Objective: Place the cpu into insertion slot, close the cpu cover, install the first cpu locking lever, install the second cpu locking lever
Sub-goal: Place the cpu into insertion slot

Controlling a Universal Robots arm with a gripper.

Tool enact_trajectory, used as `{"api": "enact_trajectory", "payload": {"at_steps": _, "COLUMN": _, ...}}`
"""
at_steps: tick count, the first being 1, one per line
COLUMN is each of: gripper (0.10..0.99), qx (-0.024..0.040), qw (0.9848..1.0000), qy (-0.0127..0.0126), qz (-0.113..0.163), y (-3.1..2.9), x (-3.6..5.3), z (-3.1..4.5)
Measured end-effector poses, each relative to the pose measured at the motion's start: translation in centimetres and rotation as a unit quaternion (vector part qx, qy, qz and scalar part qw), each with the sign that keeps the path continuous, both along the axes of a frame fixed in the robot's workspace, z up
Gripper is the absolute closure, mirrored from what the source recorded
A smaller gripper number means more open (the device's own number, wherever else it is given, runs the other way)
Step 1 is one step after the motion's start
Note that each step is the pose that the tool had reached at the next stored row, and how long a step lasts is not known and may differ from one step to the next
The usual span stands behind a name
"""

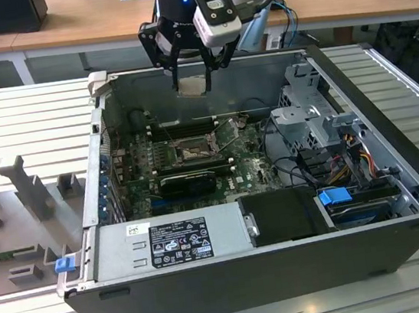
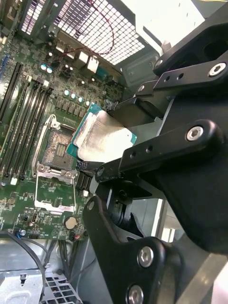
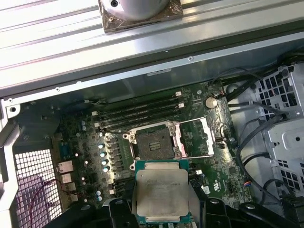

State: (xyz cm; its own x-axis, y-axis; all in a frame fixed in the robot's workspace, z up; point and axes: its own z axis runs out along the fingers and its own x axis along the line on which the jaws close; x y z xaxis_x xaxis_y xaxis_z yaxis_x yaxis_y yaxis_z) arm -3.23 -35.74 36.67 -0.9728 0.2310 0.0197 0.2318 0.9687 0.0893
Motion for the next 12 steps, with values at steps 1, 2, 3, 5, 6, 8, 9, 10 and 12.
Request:
{"api": "enact_trajectory", "payload": {"at_steps": 1, "gripper": 0.553, "qx": 0.0000, "qw": 1.0000, "qy": 0.0000, "qz": -0.002, "y": 0.00, "x": 0.00, "z": 0.00}}
{"api": "enact_trajectory", "payload": {"at_steps": 2, "gripper": 0.553, "qx": 0.0000, "qw": 1.0000, "qy": 0.0000, "qz": -0.003, "y": 0.00, "x": 0.00, "z": 0.00}}
{"api": "enact_trajectory", "payload": {"at_steps": 3, "gripper": 0.553, "qx": 0.0000, "qw": 1.0000, "qy": 0.0000, "qz": -0.004, "y": 0.00, "x": 0.00, "z": 0.00}}
{"api": "enact_trajectory", "payload": {"at_steps": 5, "gripper": 0.553, "qx": 0.0000, "qw": 1.0000, "qy": 0.0000, "qz": -0.006, "y": 0.00, "x": 0.00, "z": 0.00}}
{"api": "enact_trajectory", "payload": {"at_steps": 6, "gripper": 0.553, "qx": 0.0000, "qw": 1.0000, "qy": 0.0000, "qz": -0.008, "y": 0.00, "x": 0.00, "z": 0.00}}
{"api": "enact_trajectory", "payload": {"at_steps": 8, "gripper": 0.553, "qx": 0.0000, "qw": 0.9999, "qy": 0.0000, "qz": -0.010, "y": 0.00, "x": 0.00, "z": 0.00}}
{"api": "enact_trajectory", "payload": {"at_steps": 9, "gripper": 0.553, "qx": 0.0000, "qw": 0.9999, "qy": 0.0000, "qz": -0.012, "y": 0.00, "x": 0.00, "z": 0.00}}
{"api": "enact_trajectory", "payload": {"at_steps": 10, "gripper": 0.553, "qx": 0.0000, "qw": 0.9999, "qy": 0.0000, "qz": -0.014, "y": 0.00, "x": 0.00, "z": 0.00}}
{"api": "enact_trajectory", "payload": {"at_steps": 12, "gripper": 0.553, "qx": 0.0000, "qw": 0.9999, "qy": 0.0000, "qz": -0.016, "y": 0.00, "x": 0.00, "z": 0.00}}
